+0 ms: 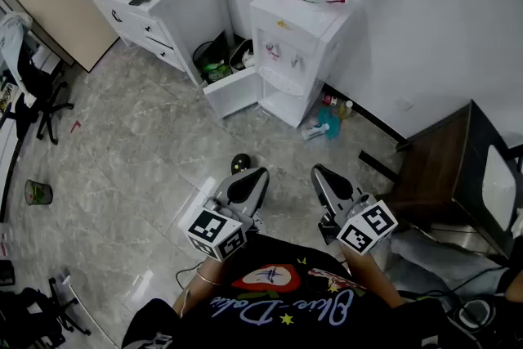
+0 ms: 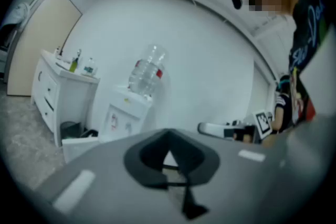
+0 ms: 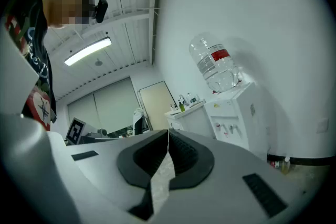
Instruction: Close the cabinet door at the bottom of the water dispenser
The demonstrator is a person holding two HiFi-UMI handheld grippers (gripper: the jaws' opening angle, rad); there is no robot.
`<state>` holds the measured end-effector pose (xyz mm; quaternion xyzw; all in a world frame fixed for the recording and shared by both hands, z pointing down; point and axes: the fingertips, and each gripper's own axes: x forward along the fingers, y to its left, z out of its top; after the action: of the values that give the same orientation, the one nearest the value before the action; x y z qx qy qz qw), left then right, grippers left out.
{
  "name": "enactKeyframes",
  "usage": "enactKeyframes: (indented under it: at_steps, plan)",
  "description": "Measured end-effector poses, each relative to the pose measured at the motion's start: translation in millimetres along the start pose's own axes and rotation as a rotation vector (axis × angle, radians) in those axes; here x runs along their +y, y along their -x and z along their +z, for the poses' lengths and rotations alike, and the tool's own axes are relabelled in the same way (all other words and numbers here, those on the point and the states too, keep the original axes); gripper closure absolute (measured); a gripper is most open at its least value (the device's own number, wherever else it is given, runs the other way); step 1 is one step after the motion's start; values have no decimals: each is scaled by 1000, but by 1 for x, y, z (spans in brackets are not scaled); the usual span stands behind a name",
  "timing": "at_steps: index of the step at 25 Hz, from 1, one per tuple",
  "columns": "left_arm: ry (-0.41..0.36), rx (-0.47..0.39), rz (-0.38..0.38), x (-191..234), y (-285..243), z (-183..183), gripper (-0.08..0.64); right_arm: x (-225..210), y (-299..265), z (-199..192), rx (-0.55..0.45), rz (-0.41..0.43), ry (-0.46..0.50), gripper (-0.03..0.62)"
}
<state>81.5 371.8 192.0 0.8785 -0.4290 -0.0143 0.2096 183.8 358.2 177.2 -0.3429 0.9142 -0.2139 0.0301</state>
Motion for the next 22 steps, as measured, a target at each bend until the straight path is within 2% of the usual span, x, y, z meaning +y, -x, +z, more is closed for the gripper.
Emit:
enactKeyframes:
  at_steps: [5, 8, 10, 12, 16, 20, 22]
  plan:
    - [-47, 39, -41, 119, -58, 49, 563, -55, -133, 22, -27, -77, 0, 577]
    - [-6, 50, -79, 183, -85, 78, 563, -77, -199, 33, -24, -121, 15, 575]
    - [10, 60, -94, 222, -100, 89, 563, -93, -234, 32, -5, -167, 24, 575]
    - [-21, 79, -90, 265, -117, 88, 563, -114, -264, 24, 17, -222, 17, 575]
    - [-201, 152, -59, 355, -154, 48, 563, -148, -312, 1, 10, -262, -1, 575]
    - [-244, 295, 19, 450, -180, -36, 563, -167, -345, -48, 74, -242, -20, 575]
    - [-219, 393, 92, 503, -193, -79, 563, -176, -356, -71, 104, -237, -39, 575]
